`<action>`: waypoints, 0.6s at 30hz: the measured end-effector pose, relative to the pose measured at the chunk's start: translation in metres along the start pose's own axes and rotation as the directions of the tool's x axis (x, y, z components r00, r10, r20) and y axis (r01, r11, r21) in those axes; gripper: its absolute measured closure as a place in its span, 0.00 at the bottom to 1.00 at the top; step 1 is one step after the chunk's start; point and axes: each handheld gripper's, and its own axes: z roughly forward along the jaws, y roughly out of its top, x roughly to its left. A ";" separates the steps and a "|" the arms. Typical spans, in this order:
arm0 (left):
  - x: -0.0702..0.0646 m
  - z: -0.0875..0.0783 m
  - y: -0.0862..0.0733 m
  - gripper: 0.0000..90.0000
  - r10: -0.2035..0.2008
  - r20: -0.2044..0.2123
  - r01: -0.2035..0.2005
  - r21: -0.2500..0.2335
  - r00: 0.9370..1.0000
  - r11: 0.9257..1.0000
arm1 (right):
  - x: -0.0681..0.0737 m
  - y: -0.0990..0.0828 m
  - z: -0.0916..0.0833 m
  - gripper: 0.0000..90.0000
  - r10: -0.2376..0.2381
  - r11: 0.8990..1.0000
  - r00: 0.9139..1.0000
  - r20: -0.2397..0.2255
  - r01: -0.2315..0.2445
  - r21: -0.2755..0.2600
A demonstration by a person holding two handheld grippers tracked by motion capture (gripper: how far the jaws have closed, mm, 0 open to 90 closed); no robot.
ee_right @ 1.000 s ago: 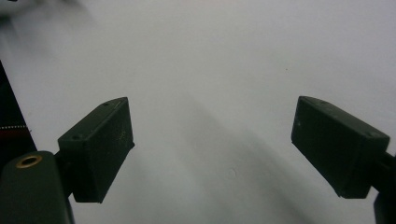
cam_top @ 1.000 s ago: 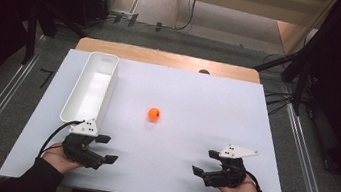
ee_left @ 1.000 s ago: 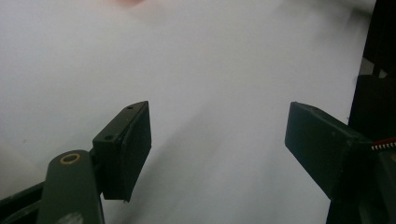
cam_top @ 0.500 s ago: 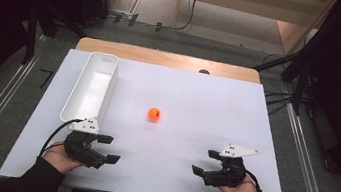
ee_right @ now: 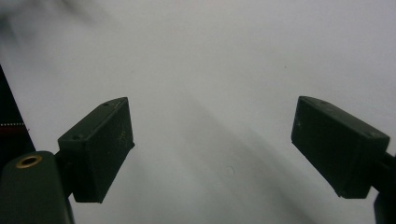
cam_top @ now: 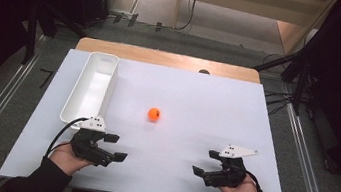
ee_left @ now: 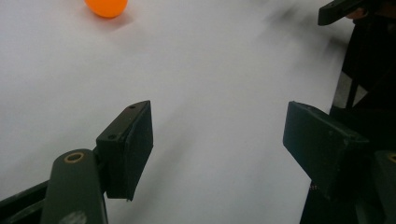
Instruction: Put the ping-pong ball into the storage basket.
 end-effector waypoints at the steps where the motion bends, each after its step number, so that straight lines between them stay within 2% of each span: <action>1: -0.001 0.001 0.001 0.28 0.003 -0.009 -0.003 0.003 1.000 1.000 | 0.000 0.000 0.000 0.13 -0.002 1.000 1.000 0.000 0.002 -0.001; 7: -0.001 0.004 0.005 0.28 0.008 -0.017 -0.008 -0.015 1.000 1.000 | 0.001 0.000 0.001 0.13 0.000 1.000 1.000 -0.002 0.000 0.001; 8: -0.001 0.005 0.006 0.28 -0.008 -0.019 0.007 -0.019 1.000 1.000 | 0.000 0.000 0.001 0.13 -0.003 1.000 1.000 0.002 0.003 0.000; 10: -0.001 0.006 0.008 0.28 -0.044 0.004 0.044 -0.029 0.999 0.999 | 0.000 0.000 0.000 0.13 -0.006 1.000 1.000 0.012 0.006 -0.005; 11: -0.002 0.006 0.008 0.28 -0.044 0.005 0.045 -0.028 0.999 0.999 | 0.000 0.001 -0.001 0.13 0.004 1.000 1.000 0.011 -0.003 -0.008; 15: -0.005 0.010 0.011 0.28 0.003 -0.050 -0.004 -0.021 0.999 1.000 | 0.000 0.000 0.000 0.13 -0.007 1.000 1.000 0.009 0.007 -0.002; 18: -0.005 0.013 0.014 0.27 0.001 -0.050 -0.002 -0.020 0.999 1.000 | 0.000 0.001 0.001 0.13 -0.004 1.000 1.000 0.009 0.004 0.003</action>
